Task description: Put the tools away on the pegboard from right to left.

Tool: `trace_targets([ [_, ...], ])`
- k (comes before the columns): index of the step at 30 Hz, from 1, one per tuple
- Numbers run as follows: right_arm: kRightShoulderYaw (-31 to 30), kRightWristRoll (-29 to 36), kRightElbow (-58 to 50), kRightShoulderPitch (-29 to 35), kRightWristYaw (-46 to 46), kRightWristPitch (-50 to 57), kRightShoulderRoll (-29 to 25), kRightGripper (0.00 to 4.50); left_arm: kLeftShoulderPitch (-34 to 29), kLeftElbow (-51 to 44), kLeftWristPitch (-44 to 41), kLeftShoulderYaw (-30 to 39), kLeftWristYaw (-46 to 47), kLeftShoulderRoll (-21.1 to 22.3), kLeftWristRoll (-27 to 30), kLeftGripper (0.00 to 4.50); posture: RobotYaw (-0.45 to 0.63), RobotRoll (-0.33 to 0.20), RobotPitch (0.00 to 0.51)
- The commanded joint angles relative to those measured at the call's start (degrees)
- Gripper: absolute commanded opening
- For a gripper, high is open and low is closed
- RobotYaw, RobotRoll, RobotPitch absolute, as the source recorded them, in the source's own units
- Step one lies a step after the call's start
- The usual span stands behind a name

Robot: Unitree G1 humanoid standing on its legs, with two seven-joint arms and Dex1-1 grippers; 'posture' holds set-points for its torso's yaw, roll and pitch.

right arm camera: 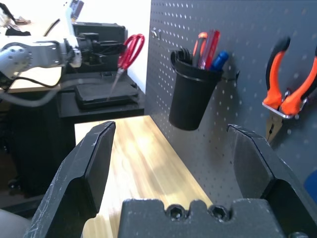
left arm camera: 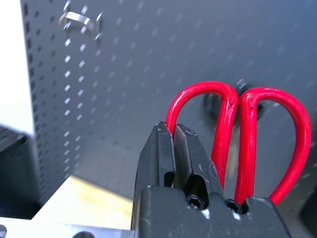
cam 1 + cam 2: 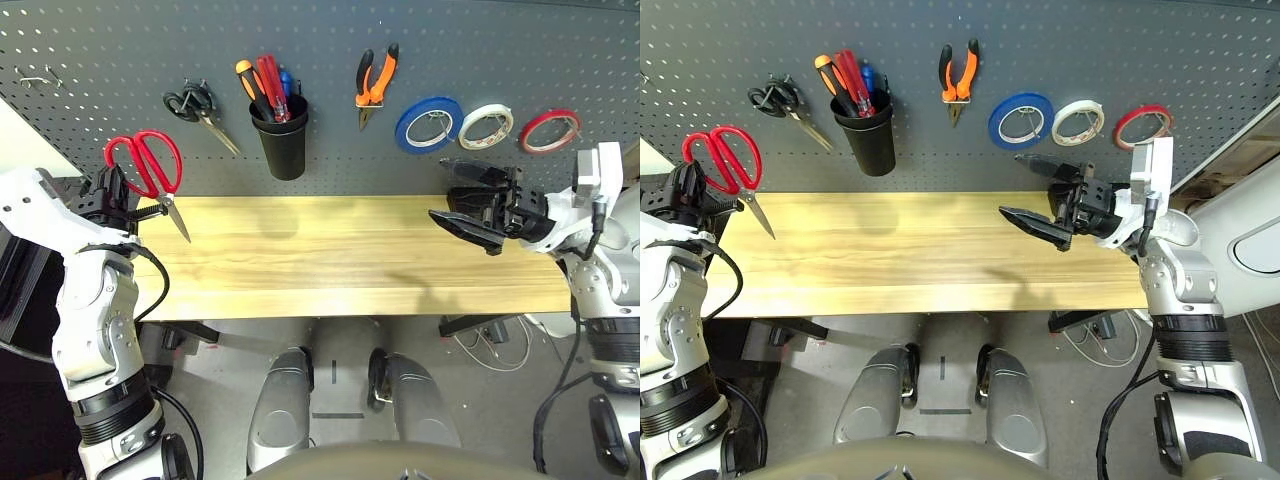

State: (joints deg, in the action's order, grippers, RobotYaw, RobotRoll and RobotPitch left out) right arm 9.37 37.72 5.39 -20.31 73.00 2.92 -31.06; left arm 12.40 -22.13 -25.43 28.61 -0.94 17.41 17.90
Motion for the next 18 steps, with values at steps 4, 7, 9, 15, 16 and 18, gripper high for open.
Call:
trace_targets([
  [4, 1.6, 0.1, 1.6, -0.2, 1.1, -0.9, -0.1, 4.50, 3.0, 3.4, 2.7, -2.0, -0.1, -0.3, -0.1, 0.03, 0.05, 0.000, 0.056],
  [7, 1.3, -0.2, 1.3, 0.2, 1.0, -1.5, 0.3, 4.50, 4.5, 6.3, 3.4, -3.1, 0.2, 0.6, -1.7, 0.03, 0.04, 0.000, 0.054],
  [9, 1.2, -0.2, 0.8, 0.4, 0.7, -1.6, 0.7, 4.50, 5.2, 8.4, 3.5, -3.5, 0.9, 1.2, -2.9, 0.03, 0.04, 0.000, 0.055],
  [15, 0.7, -0.3, -1.0, 1.7, 0.2, -1.3, 1.3, 4.50, 8.2, 16.1, 5.3, -4.7, 0.6, 3.1, -5.3, 0.03, 0.02, 0.000, 0.058],
  [16, 0.6, -0.3, -1.1, 1.9, 0.1, -1.3, 1.4, 4.50, 8.9, 17.4, 5.9, -4.8, 0.5, 3.4, -5.6, 0.03, 0.02, 0.000, 0.058],
  [18, 0.4, -0.4, -2.0, 2.4, -0.1, -1.2, 1.6, 4.50, 11.1, 20.9, 7.9, -5.6, -0.4, 3.6, -5.6, 0.03, 0.00, 0.000, 0.053],
])
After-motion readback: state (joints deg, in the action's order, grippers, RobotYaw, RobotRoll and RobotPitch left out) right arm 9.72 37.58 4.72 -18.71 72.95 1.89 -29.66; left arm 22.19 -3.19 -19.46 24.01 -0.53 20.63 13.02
